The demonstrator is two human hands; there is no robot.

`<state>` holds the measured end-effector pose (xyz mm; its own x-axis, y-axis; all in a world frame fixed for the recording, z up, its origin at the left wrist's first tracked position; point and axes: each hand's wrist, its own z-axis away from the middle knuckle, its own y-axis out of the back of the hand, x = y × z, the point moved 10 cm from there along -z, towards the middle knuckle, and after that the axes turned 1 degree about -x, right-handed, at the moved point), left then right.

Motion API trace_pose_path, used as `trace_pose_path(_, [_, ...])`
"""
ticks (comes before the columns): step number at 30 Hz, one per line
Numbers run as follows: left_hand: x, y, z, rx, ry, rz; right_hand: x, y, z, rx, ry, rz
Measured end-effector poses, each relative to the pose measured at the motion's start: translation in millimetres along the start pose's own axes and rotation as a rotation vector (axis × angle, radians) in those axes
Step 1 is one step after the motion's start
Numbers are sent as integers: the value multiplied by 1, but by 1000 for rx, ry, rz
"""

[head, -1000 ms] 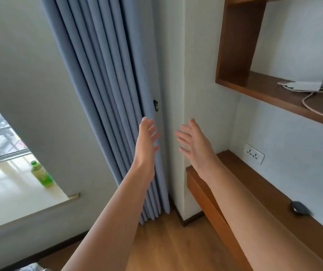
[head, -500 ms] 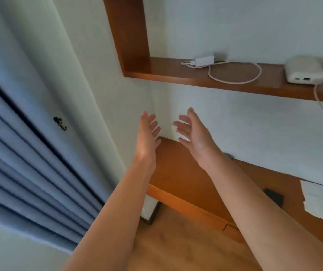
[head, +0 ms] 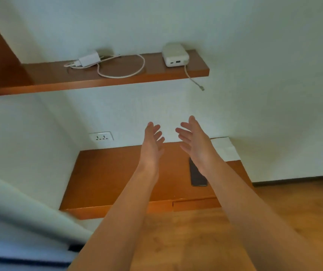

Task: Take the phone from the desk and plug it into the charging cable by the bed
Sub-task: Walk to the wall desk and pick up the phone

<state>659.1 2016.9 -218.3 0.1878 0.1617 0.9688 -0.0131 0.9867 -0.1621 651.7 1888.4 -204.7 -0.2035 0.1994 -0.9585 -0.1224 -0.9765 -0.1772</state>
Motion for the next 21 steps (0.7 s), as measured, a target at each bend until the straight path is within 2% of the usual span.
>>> trace_pose_path(6, [-35, -45, -5, -21, 98, -7, 12, 51, -4, 39, -56, -34])
trace_pose_path(10, [-56, -63, -9, -21, 158, 11, 24, 71, -9, -3, -92, -35])
trace_pose_path(14, [-79, -66, -13, 60, 182, -40, 47, 84, -18, -60, -154, -50])
trace_pose_path(21, [-135, -52, -21, 168, 305, -163, 104, 100, -39, -136, -298, 82])
